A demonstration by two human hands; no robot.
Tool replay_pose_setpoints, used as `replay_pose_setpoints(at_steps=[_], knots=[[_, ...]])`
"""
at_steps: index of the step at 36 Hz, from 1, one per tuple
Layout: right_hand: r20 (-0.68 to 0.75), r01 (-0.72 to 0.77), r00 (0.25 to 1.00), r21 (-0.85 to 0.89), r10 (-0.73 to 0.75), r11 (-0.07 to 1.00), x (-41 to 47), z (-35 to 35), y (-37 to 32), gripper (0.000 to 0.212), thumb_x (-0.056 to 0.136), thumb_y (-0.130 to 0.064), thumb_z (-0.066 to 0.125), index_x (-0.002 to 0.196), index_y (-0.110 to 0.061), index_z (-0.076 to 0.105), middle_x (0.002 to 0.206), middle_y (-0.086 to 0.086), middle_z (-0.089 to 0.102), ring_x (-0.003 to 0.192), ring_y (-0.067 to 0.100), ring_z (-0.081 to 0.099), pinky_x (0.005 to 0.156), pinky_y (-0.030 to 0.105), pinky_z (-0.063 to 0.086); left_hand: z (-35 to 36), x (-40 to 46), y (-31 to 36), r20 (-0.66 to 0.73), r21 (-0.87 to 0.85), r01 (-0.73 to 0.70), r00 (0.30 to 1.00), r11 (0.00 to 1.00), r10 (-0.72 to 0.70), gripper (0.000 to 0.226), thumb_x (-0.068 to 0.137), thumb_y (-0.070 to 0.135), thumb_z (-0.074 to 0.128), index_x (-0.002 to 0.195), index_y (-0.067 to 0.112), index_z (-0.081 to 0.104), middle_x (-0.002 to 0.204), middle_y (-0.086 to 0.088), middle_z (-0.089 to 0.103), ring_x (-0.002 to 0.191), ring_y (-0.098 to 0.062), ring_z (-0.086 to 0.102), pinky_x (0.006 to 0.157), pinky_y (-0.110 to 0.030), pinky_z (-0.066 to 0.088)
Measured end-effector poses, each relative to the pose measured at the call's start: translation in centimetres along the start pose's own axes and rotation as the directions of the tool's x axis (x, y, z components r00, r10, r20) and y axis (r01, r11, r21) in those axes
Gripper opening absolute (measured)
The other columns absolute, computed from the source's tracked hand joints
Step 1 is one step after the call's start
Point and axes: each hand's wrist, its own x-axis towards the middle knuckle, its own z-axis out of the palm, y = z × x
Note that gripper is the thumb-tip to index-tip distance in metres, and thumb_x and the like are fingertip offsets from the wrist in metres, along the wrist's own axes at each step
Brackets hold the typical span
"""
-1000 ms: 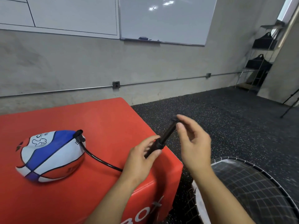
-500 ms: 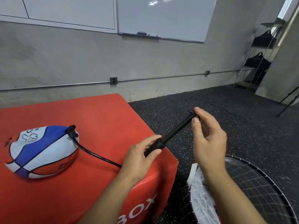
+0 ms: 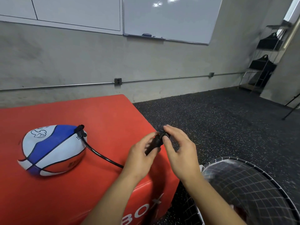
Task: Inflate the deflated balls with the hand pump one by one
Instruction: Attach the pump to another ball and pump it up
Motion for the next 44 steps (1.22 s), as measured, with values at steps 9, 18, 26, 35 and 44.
replay_pose_setpoints(at_steps=[9, 18, 26, 35, 44], knots=[[-0.055, 0.04, 0.998, 0.096, -0.035, 0.995, 1.1, 0.4, -1.8, 0.031, 0.098, -0.005, 0.069, 0.124, -0.022, 0.073, 0.126, -0.011, 0.07, 0.123, 0.002, 0.063, 0.109, 0.026, 0.048, -0.9, -0.7, 0.4, -0.048, 0.044, 0.0, 0.999, 0.999, 0.002, 0.062, 0.094, -0.006, 0.066, 0.131, 0.043, 0.059, 0.117, 0.025, 0.074, 0.114, 0.0, 0.069, 0.099, -0.019, 0.051], [-0.386, -0.007, 0.917, 0.234, 0.1, 0.972, 3.2, -5.8, -1.9, 0.028, 0.102, -0.008, 0.064, 0.127, -0.019, 0.072, 0.124, -0.004, 0.073, 0.117, 0.012, 0.069, 0.105, 0.039, 0.055, 0.1, -1.3, 0.8, 0.063, 0.222, -0.019, 0.998, 0.975, 0.005, 0.056, 0.092, 0.023, 0.07, 0.14, 0.05, 0.057, 0.123, 0.026, 0.072, 0.118, 0.005, 0.065, 0.108, -0.035, 0.051], [-0.356, -0.041, 0.928, 0.196, 0.11, 0.98, 2.8, -6.5, -1.0, 0.029, 0.105, -0.012, 0.061, 0.13, -0.023, 0.071, 0.129, -0.008, 0.07, 0.124, 0.012, 0.065, 0.109, 0.043, 0.051, 0.6, -0.9, 0.6, 0.056, 0.249, -0.01, 0.998, 0.968, -0.004, 0.057, 0.088, 0.035, 0.067, 0.139, 0.057, 0.055, 0.123, 0.026, 0.072, 0.118, 0.003, 0.065, 0.102, -0.042, 0.055], [-0.162, -0.012, 0.986, 0.174, 0.041, 0.985, 2.0, -2.2, -0.3, 0.034, 0.1, -0.01, 0.062, 0.131, -0.019, 0.072, 0.132, -0.004, 0.068, 0.127, 0.015, 0.063, 0.111, 0.049, 0.049, 0.1, -0.4, 0.0, 0.009, 0.173, 0.025, 1.0, 0.985, -0.027, 0.056, 0.088, 0.027, 0.069, 0.138, 0.052, 0.058, 0.119, 0.023, 0.074, 0.116, 0.0, 0.067, 0.106, -0.04, 0.053], [0.019, -0.024, 1.0, 0.132, 0.022, 0.991, 0.4, 0.7, -0.6, 0.034, 0.098, -0.002, 0.062, 0.125, -0.017, 0.075, 0.13, -0.007, 0.069, 0.129, 0.004, 0.06, 0.113, 0.039, 0.047, -0.5, -0.6, 0.5, -0.036, 0.007, 0.02, 0.999, 1.0, -0.02, 0.064, 0.095, -0.01, 0.063, 0.13, 0.043, 0.059, 0.114, 0.026, 0.075, 0.114, 0.002, 0.069, 0.096, -0.015, 0.05]])
